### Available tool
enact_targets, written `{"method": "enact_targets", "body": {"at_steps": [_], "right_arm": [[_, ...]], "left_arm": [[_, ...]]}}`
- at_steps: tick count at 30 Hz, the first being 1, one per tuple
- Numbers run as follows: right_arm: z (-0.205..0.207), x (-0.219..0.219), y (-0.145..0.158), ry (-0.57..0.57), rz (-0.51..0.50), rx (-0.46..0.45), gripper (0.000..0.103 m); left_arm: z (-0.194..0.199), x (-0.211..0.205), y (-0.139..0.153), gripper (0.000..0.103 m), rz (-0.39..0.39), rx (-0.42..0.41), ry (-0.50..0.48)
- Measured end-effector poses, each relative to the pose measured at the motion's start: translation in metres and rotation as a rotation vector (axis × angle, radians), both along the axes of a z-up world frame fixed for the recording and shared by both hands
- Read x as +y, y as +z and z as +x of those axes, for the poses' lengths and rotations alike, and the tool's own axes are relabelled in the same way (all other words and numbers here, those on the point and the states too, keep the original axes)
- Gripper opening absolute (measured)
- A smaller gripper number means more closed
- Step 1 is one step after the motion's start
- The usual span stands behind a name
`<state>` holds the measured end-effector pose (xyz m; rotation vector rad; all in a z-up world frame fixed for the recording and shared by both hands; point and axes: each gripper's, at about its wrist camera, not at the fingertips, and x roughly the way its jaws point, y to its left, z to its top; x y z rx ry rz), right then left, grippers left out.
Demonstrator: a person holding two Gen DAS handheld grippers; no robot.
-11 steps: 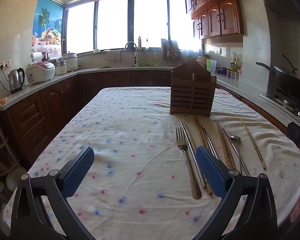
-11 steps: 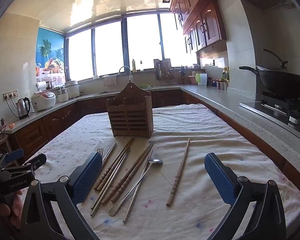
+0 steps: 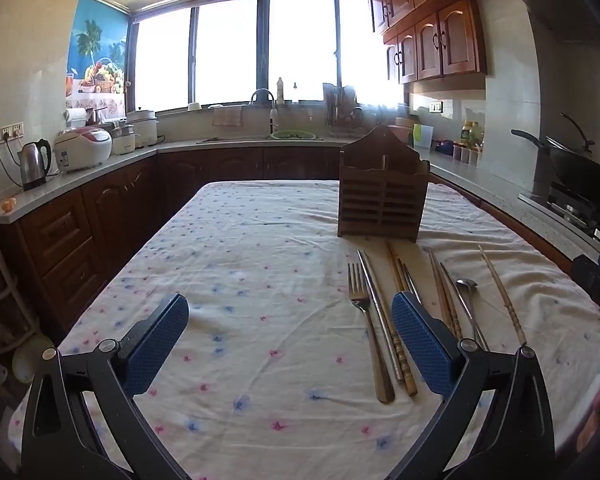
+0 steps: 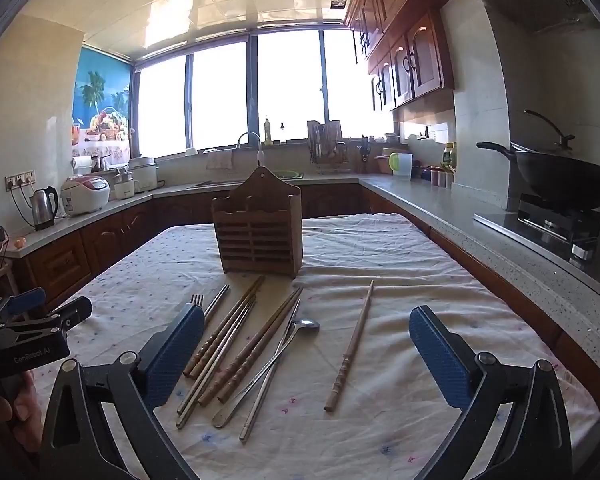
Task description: Organize utensils
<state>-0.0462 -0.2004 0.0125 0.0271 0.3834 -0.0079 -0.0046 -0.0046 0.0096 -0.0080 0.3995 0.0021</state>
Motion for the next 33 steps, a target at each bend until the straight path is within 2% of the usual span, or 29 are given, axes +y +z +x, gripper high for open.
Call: {"method": "enact_targets", "body": {"at_steps": [33], "right_arm": [[0.0016, 0.0062, -0.0031, 0.02, 0.013, 0.008, 0.103]], "left_arm": [[-0.0033, 0.0015, 0.0047, 0.103, 0.011, -0.017, 0.002]]}}
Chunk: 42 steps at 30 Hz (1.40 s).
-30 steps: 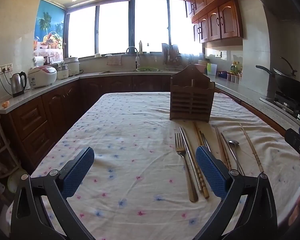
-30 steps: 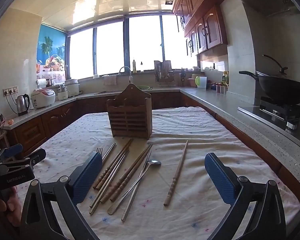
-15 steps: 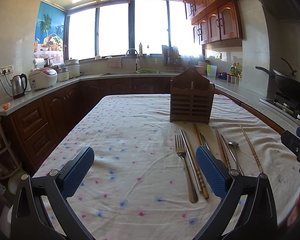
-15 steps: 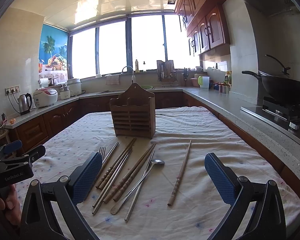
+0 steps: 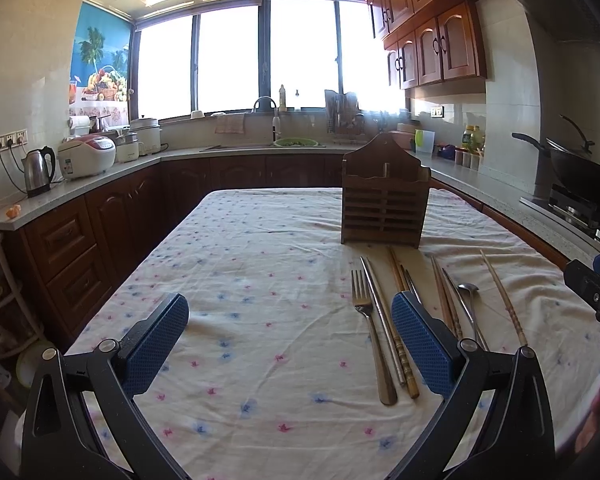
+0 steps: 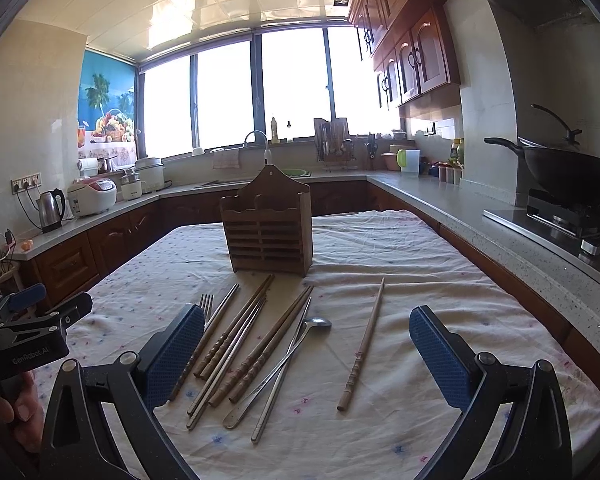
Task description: Organize utensils
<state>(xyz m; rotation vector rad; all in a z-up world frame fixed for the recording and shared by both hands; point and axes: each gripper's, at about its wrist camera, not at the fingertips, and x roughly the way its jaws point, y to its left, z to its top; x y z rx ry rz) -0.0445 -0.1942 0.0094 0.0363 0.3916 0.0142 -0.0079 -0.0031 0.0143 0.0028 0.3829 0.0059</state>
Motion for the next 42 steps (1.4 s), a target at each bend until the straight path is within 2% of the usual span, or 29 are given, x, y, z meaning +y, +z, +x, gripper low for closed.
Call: {"method": "enact_targets", "body": {"at_steps": [29, 38, 42], "right_arm": [[0.002, 0.002, -0.003, 0.006, 0.015, 0.01, 0.103], [0.006, -0.006, -0.002, 0.012, 0.081, 0.044, 0.103], [0.014, -0.011, -0.001, 0.025, 0.12, 0.074, 0.103]], "left_arm": [[0.008, 0.002, -0.005, 0.103, -0.016, 0.019, -0.01], [0.02, -0.002, -0.008, 0.103, -0.027, 0.08, -0.051], [0.036, -0.002, -0.008, 0.103, -0.049, 0.132, -0.079]]}}
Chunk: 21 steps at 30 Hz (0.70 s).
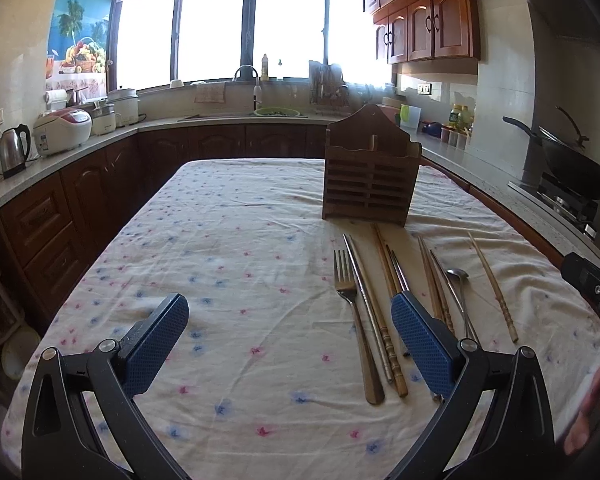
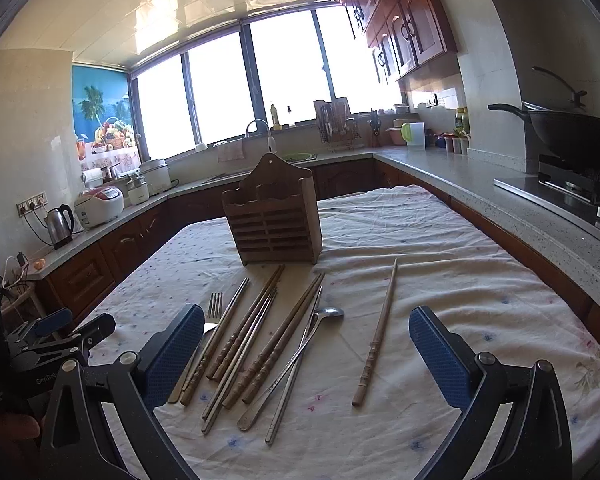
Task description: Organize utensils
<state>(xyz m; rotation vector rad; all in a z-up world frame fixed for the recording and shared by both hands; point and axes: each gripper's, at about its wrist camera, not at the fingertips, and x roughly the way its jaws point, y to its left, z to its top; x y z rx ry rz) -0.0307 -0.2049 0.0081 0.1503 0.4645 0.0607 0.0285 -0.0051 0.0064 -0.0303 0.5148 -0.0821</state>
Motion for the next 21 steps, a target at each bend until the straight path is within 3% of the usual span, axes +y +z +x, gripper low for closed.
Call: {"method": "enact_targets", "body": {"at_steps": [7, 10, 16, 21], "right_arm": [[0.025, -0.009, -0.006, 0.035, 0.07, 0.088, 0.103], [0.043, -0.015, -0.015, 0.045, 0.126, 0.157, 0.101], [0.075, -0.022, -0.037, 0.069, 0.204, 0.289, 0.08], [0.097, -0.023, -0.048, 0.097, 0.267, 0.374, 0.063]], "left_arm": [[0.038, 0.003, -0.001, 0.103, -0.058, 0.084, -0.069], [0.056, 0.002, -0.004, 0.096, -0.069, 0.127, -0.107], [0.098, -0.006, -0.017, 0.087, -0.084, 0.224, -0.181], [0.131, -0.015, -0.032, 0.073, -0.109, 0.324, -0.251]]}}
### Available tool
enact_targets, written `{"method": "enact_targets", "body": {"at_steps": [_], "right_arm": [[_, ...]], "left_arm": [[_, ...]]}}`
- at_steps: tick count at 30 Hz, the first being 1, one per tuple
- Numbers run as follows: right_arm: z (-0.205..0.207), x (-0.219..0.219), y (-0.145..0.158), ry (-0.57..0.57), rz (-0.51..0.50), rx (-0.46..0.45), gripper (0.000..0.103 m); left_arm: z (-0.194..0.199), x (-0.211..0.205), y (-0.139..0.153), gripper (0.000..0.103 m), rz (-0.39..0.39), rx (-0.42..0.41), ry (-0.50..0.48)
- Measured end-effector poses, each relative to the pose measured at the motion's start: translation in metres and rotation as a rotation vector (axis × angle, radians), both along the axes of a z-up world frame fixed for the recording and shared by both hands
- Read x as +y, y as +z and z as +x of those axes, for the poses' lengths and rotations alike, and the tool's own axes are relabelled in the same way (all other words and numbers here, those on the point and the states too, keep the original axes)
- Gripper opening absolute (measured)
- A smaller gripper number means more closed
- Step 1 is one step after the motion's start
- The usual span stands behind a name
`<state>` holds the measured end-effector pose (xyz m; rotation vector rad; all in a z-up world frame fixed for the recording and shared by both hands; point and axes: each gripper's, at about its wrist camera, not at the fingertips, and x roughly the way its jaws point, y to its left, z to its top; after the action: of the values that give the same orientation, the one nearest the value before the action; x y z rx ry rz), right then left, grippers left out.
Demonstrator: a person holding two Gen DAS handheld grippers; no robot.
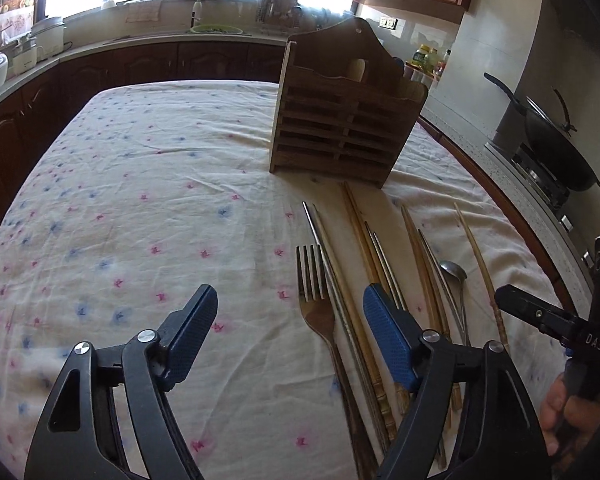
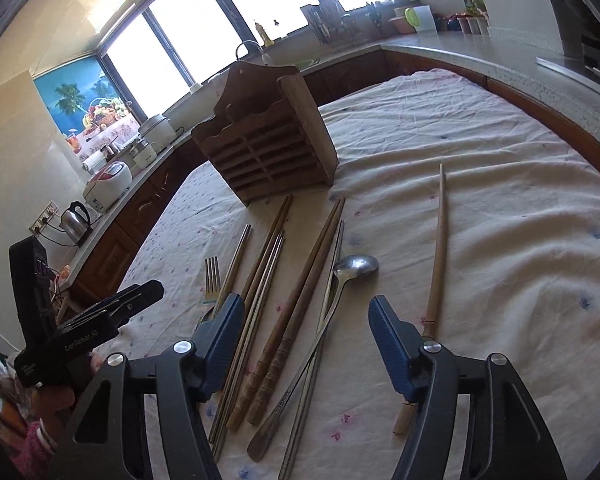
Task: Organize utensils
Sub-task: 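Grasp the metal spoon with the right tool while the left tool grasps a thin metal utensil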
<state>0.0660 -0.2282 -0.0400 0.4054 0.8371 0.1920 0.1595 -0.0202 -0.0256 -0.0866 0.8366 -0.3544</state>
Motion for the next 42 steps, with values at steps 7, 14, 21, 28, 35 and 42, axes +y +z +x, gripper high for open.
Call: {"method": "enact_targets", "body": {"at_steps": [7, 14, 21, 28, 35, 42], "right_arm": [[0.028, -0.009, -0.024, 0.0, 0.06, 0.133, 0.048], [0.044, -0.02, -0.034, 0.0, 0.129, 0.17, 0.035], [0.044, -0.032, -0.036, -0.017, 0.185, 0.177, 0.003], [0.034, -0.025, 0.0, 0.004, 0.128, 0.066, 0.002], [0.03, -0.012, 0.036, 0.031, 0.074, -0.034, 0.002], [0.028, -0.006, 0.065, 0.027, 0.001, -0.138, 0.002]], "left_arm": [[0.032, -0.014, -0.019, 0.056, 0.029, 0.067, -0.071], [0.045, -0.023, -0.026, 0.027, 0.037, 0.083, -0.117], [0.033, -0.022, -0.017, 0.005, 0.023, 0.051, -0.142], [0.012, -0.005, 0.006, 0.002, -0.006, -0.005, -0.113], [-0.003, 0.009, 0.032, 0.002, -0.023, -0.079, -0.073], [-0.009, 0.019, 0.062, 0.002, -0.024, -0.17, -0.036]]}}
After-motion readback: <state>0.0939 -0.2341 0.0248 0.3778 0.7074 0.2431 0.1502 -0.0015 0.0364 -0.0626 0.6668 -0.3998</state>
